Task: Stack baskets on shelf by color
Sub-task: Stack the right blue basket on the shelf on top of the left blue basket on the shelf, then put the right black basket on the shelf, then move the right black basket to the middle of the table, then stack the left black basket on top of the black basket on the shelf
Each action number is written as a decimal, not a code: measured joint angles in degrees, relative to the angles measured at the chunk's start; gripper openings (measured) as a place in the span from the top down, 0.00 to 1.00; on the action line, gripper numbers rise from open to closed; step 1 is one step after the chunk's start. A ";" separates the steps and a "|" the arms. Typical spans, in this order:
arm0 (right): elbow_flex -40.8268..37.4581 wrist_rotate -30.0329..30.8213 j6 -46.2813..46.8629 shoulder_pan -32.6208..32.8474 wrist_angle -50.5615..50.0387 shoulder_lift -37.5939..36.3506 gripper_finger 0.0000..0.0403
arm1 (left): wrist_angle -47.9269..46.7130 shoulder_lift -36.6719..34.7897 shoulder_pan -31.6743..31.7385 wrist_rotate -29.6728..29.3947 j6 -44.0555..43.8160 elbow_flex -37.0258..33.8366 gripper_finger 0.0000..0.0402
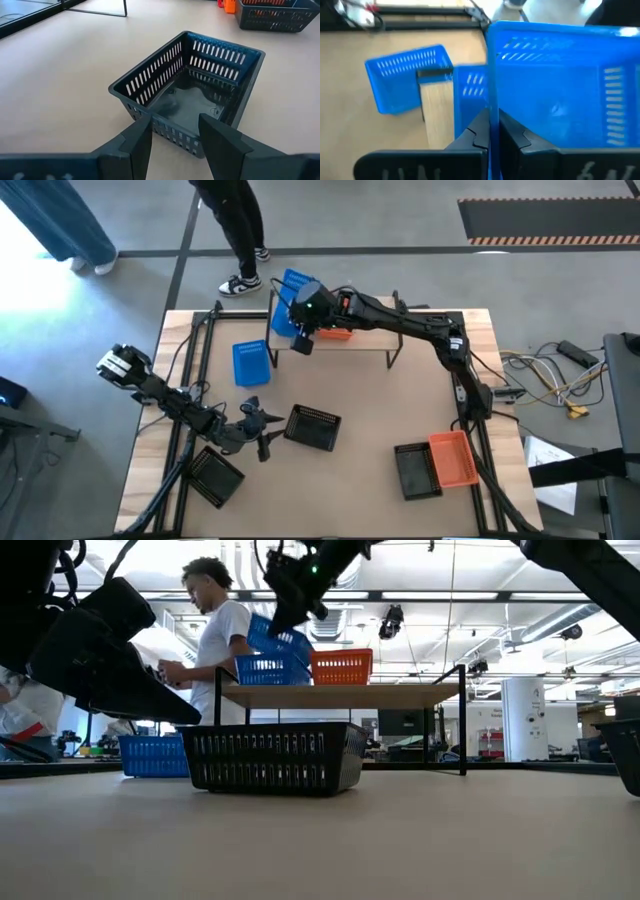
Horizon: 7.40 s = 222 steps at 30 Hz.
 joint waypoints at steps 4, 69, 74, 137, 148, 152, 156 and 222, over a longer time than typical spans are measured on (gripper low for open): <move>-0.98 -0.03 -0.06 0.07 -1.09 0.03 0.95 | -0.01 0.00 0.00 0.01 -0.26 -0.01 0.64; -60.74 4.53 69.68 72.82 -5.20 -17.76 0.81 | -0.09 0.00 0.11 -0.20 -1.92 -0.50 0.64; -55.82 14.30 64.52 69.48 -4.83 -17.07 0.96 | -0.05 0.00 0.11 -0.20 -1.90 0.00 0.64; -86.71 -9.91 4.63 31.53 50.82 -43.65 0.72 | -16.08 -0.45 2.80 0.75 -27.47 -0.55 0.64; -83.61 -8.39 5.56 33.79 56.37 -30.54 0.78 | -6.34 8.32 8.32 0.85 -15.64 2.50 0.64; -80.89 -7.29 7.11 34.51 48.49 -31.58 0.81 | 2.77 13.72 13.76 5.74 -1.96 6.25 0.64; -78.72 -1.46 9.94 36.96 36.91 -35.10 0.84 | 9.24 18.67 18.44 17.17 15.01 12.06 0.64; -56.85 56.04 48.31 67.60 36.19 2.15 0.85 | -88.27 9.33 -34.58 21.68 -84.52 47.20 0.58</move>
